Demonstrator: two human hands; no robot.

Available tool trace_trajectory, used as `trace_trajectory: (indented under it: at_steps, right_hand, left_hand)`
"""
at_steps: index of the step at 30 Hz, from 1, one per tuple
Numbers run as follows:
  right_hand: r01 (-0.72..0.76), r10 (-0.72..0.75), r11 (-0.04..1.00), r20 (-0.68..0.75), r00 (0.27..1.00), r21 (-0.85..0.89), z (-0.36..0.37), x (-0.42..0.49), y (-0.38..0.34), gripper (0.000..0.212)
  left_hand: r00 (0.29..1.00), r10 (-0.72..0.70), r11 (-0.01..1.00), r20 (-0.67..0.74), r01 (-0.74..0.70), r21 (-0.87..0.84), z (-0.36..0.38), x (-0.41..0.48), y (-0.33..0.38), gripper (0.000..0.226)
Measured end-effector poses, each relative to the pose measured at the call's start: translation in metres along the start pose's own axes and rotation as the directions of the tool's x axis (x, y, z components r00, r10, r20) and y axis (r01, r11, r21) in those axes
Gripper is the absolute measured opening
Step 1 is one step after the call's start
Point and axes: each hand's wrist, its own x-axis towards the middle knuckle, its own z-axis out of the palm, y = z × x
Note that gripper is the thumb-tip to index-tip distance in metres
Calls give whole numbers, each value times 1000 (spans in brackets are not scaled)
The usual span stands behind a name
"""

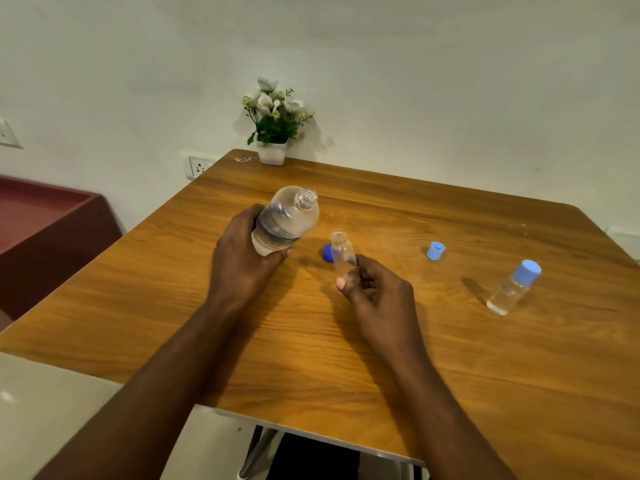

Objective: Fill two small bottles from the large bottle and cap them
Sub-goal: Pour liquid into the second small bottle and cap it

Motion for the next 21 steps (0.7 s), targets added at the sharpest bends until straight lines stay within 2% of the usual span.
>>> trace_trajectory:
  at_steps: [12,21]
  right_hand:
    - [22,-21,1000,33,999,-22,-3,-2,1,30]
    - [46,-43,997,47,998,-55,-4,-2,1,29]
  left_hand:
    - [982,187,969,-4,-184,164,1,-4,6,62]
    - [975,219,953,-31,-207,220,-2,-2,4,61]
